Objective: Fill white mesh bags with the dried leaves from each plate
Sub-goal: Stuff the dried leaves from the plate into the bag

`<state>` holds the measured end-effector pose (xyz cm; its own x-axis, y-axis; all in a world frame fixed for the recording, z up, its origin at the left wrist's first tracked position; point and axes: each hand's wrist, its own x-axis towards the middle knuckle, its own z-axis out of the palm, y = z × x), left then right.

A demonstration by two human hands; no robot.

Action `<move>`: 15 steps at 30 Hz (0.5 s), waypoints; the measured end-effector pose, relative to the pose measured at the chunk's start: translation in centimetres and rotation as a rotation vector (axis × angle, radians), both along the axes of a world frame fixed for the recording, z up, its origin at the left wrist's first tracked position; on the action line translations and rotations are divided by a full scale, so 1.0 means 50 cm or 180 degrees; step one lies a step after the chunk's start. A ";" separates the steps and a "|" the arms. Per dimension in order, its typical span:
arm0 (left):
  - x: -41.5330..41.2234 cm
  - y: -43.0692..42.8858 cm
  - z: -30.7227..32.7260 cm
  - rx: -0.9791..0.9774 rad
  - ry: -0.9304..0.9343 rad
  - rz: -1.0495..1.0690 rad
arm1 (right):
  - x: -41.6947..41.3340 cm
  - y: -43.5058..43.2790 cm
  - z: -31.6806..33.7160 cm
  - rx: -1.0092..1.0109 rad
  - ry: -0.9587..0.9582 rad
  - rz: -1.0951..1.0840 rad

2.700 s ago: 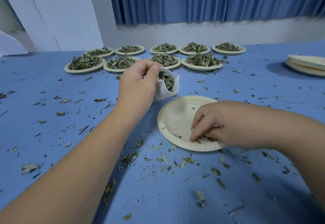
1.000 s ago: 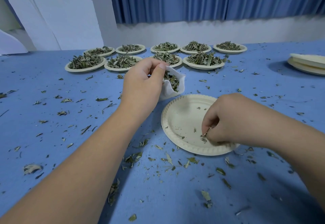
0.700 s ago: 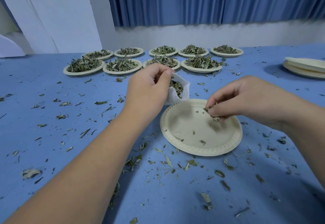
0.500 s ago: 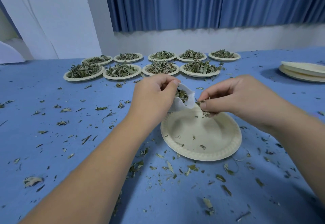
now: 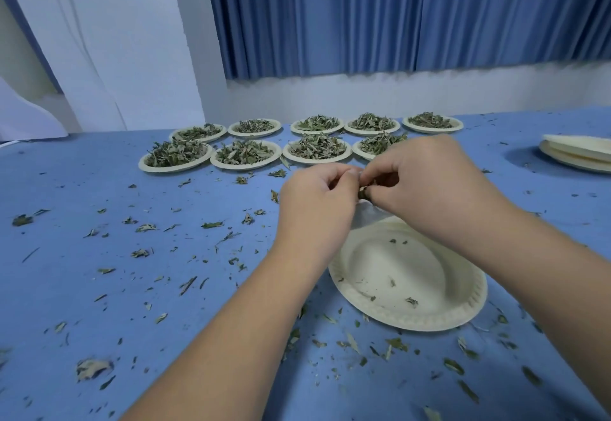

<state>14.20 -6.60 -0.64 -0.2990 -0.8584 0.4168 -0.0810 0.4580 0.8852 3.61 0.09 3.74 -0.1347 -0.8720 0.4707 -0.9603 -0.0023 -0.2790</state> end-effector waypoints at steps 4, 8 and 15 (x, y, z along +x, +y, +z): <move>0.004 -0.006 0.003 0.0199 0.0189 -0.0038 | 0.000 -0.010 -0.003 -0.0134 0.0156 0.0079; 0.005 -0.008 0.006 0.0399 0.0361 -0.0022 | 0.001 -0.019 -0.011 -0.0366 -0.0115 0.0135; 0.012 -0.015 0.008 0.0534 0.0679 0.0092 | -0.005 -0.044 0.011 -0.0145 0.0408 0.0606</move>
<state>14.81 -7.33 -0.26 -0.1939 -0.9277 0.3190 0.1046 0.3037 0.9470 3.34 -2.12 4.28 0.0936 -0.8533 0.5129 -0.9689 -0.1966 -0.1502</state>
